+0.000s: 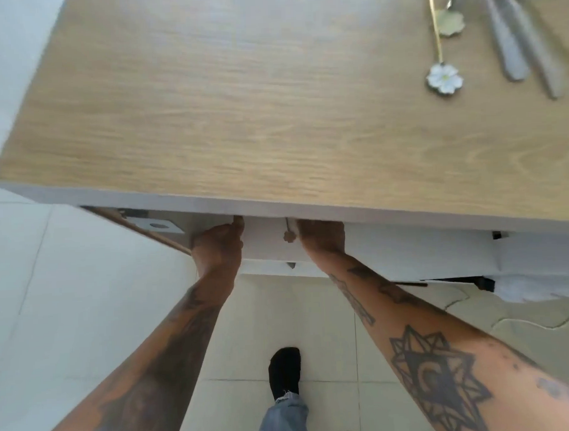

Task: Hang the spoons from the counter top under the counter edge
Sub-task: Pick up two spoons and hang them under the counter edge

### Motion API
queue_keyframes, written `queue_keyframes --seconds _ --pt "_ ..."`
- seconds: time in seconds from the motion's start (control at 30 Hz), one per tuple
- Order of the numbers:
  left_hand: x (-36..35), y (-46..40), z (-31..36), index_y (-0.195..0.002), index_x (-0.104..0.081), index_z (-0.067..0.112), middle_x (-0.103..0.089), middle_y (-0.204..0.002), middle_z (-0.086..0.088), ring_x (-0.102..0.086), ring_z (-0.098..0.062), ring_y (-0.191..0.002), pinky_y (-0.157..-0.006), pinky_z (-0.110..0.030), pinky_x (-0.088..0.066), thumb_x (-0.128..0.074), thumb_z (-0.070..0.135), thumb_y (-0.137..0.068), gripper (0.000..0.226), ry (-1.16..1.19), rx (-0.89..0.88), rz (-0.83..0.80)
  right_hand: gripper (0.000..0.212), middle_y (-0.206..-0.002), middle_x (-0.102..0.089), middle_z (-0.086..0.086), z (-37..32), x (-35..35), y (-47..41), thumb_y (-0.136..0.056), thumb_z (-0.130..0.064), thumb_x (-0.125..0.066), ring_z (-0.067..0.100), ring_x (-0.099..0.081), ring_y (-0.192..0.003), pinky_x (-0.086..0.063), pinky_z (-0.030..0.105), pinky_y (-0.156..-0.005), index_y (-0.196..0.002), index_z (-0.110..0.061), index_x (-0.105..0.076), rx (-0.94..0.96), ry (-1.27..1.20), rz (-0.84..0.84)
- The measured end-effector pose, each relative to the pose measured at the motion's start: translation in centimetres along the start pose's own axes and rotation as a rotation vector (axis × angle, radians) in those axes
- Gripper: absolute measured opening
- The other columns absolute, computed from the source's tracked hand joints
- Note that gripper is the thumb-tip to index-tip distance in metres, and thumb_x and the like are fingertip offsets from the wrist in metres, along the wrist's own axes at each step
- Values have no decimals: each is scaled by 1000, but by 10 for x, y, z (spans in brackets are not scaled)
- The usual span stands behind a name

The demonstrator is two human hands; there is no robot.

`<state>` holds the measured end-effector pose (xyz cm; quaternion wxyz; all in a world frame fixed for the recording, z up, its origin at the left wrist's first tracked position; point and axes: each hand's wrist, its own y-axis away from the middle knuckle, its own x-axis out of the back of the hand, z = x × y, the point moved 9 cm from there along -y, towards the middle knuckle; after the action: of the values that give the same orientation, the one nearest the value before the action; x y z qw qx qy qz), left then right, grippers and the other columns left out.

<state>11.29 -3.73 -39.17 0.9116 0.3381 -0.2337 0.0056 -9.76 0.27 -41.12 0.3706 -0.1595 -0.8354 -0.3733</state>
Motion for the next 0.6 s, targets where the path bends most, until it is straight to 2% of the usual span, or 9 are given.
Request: queue_keyframes --seconds 0.07,0.13,0.2,0.27,0.33,0.4,0.47,0.53,0.6 --pt "5 8 2 -57 -65 20 -79 -82 -14 -75 -38 -92 -94 -49 -58 -67 43 -93 42 -54 -50 18 18 -105 -70 6 16 10 8 -97 -24 -51 27 -63 -108 -47 33 -85 -82 -20 -58 -14 -92 23" --pt "11 20 4 -65 -68 19 -80 -92 -13 -73 -37 -95 -98 -49 -56 -64 51 -92 43 -96 -72 29 24 -111 -73 10 28 28 18 -101 -27 -45 29 -65 -111 -43 28 -82 -93 -14 -65 -8 -63 44" --pt "15 34 13 -76 -73 16 -79 -95 -14 -72 -37 -95 -97 -49 -55 -61 52 -94 42 -111 -100 37 36 -98 -75 14 36 51 26 -102 -27 -42 32 -69 -103 -37 24 -73 -81 -9 -65 -21 -27 47" --pt "23 55 19 -76 -73 17 -79 -97 -16 -72 -37 -96 -97 -48 -55 -60 43 -97 36 -148 -126 57 42 -94 -72 16 45 69 43 -102 -27 -38 32 -69 -101 -41 27 -72 -83 -2 -66 -31 44 -4" --pt "32 85 22 -73 -70 23 -78 -97 -16 -72 -36 -97 -96 -45 -54 -61 34 -98 29 -135 -152 57 43 -108 -70 18 54 91 66 -104 -27 -35 33 -66 -107 -49 29 -84 -105 0 -68 -10 69 -18" --pt "39 117 22 -82 -75 21 -79 -93 -14 -73 -35 -95 -94 -45 -53 -61 29 -96 21 -125 -153 35 42 -116 -68 20 67 110 91 -104 -29 -37 34 -64 -111 -52 34 -94 -114 -1 -66 -33 -22 -50" --pt "41 151 24 -75 -75 21 -79 -79 -7 -75 -27 -82 -83 -39 -55 -62 27 -93 23 -188 -148 -11 44 -119 -68 19 81 127 121 -103 -34 -39 33 -64 -113 -51 31 -91 -117 -2 -66 -71 -64 -84" --pt "37 185 32 -69 -73 17 -76 -66 -2 -71 -17 -65 -62 -27 -52 -65 28 -90 25 -240 -154 -83 47 -125 -67 14 91 142 152 -102 -41 -38 29 -63 -118 -44 28 -83 -120 -6 -65 -107 -56 -185" --pt "25 219 48 -72 -74 11 -73 -64 -4 -66 -16 -58 -53 -20 -47 -67 24 -89 22 -250 -162 -222 44 -130 -65 10 97 167 178 -100 -45 -42 24 -60 -122 -43 26 -87 -118 -12 -64 -87 -41 -233"
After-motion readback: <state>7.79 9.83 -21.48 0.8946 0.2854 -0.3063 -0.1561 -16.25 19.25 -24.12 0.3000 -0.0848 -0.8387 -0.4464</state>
